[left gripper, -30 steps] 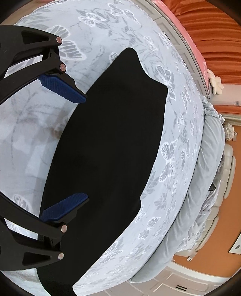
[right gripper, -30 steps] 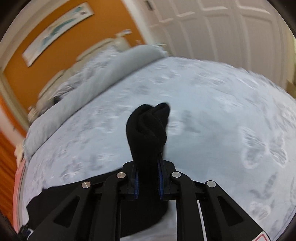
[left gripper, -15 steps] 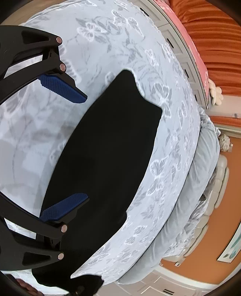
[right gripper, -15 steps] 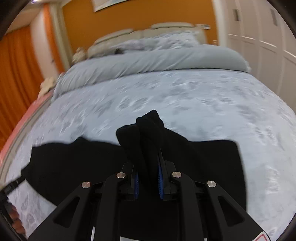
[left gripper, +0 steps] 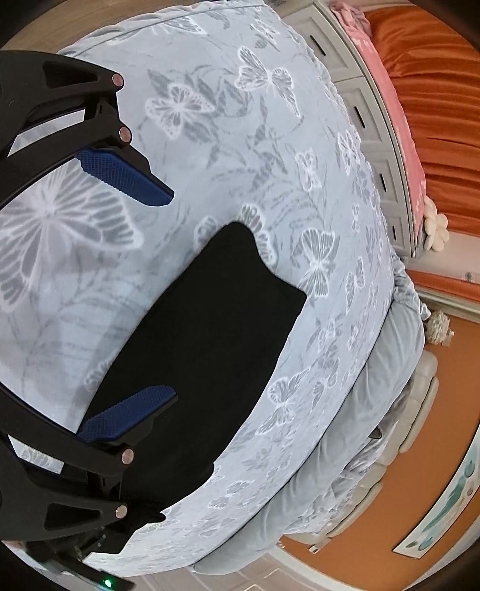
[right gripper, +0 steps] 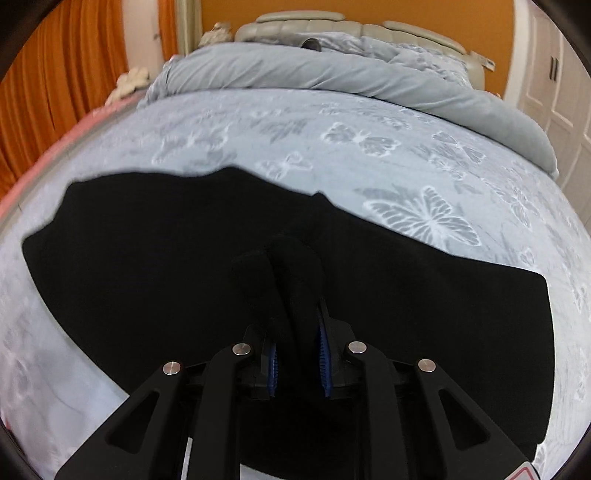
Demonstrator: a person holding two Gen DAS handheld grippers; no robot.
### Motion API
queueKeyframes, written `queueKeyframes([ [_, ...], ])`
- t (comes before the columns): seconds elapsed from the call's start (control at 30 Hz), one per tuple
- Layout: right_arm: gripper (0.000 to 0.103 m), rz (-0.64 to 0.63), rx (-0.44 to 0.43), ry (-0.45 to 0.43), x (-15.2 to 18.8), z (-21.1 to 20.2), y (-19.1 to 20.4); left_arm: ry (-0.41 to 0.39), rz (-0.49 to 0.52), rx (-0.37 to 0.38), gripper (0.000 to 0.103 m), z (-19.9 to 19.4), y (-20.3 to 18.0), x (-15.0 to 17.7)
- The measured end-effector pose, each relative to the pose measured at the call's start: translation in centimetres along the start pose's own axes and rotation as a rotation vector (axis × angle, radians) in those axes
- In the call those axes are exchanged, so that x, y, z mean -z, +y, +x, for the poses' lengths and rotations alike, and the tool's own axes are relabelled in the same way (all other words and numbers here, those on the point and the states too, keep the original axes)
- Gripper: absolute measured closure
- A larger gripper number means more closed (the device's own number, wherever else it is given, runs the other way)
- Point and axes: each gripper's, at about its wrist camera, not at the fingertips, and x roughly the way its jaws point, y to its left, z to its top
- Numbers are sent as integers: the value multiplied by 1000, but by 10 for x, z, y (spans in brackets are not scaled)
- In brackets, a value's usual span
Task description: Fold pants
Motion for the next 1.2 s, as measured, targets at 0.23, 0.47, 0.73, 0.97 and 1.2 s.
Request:
queueKeyframes([
  [0.23, 54, -81, 16, 3, 4, -13, 18, 36, -37, -16, 5, 10, 23, -10],
  [0.47, 19, 56, -43, -111, 12, -97, -5, 162, -422, 94, 5, 56, 107, -29],
  [0.73, 18, 234, 133, 13, 28, -92, -128, 226, -271, 118, 5, 88, 59, -24],
  [0.97, 17, 720, -106, 161, 89, -48, -248, 223, -320, 44, 5, 111, 46, -20],
  [1.2, 33, 611, -201, 156, 83, -35, -212, 139, -271, 41, 21, 120, 26, -27],
])
